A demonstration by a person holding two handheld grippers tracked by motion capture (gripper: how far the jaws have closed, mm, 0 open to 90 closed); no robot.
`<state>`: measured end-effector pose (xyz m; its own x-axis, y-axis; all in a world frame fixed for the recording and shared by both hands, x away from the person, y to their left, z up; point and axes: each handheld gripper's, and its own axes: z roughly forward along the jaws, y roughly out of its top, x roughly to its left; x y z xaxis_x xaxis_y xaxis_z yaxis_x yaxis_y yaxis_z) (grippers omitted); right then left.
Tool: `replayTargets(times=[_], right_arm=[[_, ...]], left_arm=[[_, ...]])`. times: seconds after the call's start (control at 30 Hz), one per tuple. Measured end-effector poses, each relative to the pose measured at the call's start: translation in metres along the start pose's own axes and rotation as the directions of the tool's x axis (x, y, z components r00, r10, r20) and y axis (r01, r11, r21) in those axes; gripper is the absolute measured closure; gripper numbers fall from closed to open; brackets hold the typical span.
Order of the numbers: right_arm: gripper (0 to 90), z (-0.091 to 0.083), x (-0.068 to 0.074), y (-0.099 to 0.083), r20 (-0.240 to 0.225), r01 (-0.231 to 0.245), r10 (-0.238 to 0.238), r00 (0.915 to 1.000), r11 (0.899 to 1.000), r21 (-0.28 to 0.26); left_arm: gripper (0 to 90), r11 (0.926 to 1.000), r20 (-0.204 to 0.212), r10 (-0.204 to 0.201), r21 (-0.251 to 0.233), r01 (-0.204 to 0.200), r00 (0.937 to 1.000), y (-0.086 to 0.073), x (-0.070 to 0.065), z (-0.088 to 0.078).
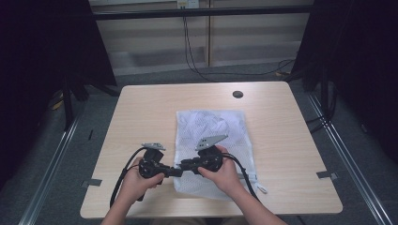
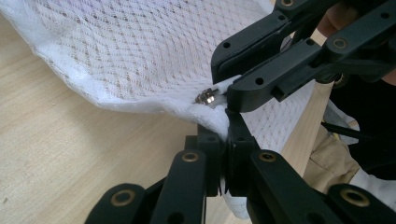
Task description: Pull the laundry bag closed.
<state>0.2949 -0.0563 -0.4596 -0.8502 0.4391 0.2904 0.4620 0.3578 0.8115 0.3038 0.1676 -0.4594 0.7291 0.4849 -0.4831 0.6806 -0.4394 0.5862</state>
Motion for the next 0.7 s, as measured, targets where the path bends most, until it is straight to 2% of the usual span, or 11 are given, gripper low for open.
replayTargets(times=[0.1,0.13,0.17,0.3,0.57,0.7], right_arm=[[85.2,0.001,0.0,0.0,-0.009,0.0,0.0,1.0,1.0,0.006],[86.0,0.0,0.0,0.0,-0.008,-0.001,0.001,1.0,1.0,0.01],[87.0,0.0,0.0,0.0,-0.008,-0.003,0.003,1.0,1.0,0.011],[87.2,-0.001,0.0,0.0,-0.008,-0.006,0.006,0.9999,1.0,0.018],[87.3,-0.009,0.0,0.002,-0.013,-0.001,0.001,0.9999,1.0,0.015],[87.4,-0.01,-0.001,0.001,-0.023,0.003,-0.003,0.9997,1.0,0.012]], left_arm=[[87.3,1.0,-0.003,-0.001,0.002,0.001,1.0,0.0,0.0,0.0],[87.3,0.9999,-0.011,-0.009,0.011,0.009,0.9999,0.0,0.0,0.0],[87.3,0.9998,-0.002,-0.021,0.008,0.021,0.9998,0.0,0.0,0.001],[87.5,0.9997,-0.006,-0.015,0.021,0.015,0.9999,-0.001,0.001,0.001],[87.8,0.9994,0.0,-0.034,-0.004,0.034,0.9994,0.0,0.0,-0.003],[87.8,0.9993,0.002,-0.037,0.001,0.037,0.9993,0.0,-0.001,-0.004]])
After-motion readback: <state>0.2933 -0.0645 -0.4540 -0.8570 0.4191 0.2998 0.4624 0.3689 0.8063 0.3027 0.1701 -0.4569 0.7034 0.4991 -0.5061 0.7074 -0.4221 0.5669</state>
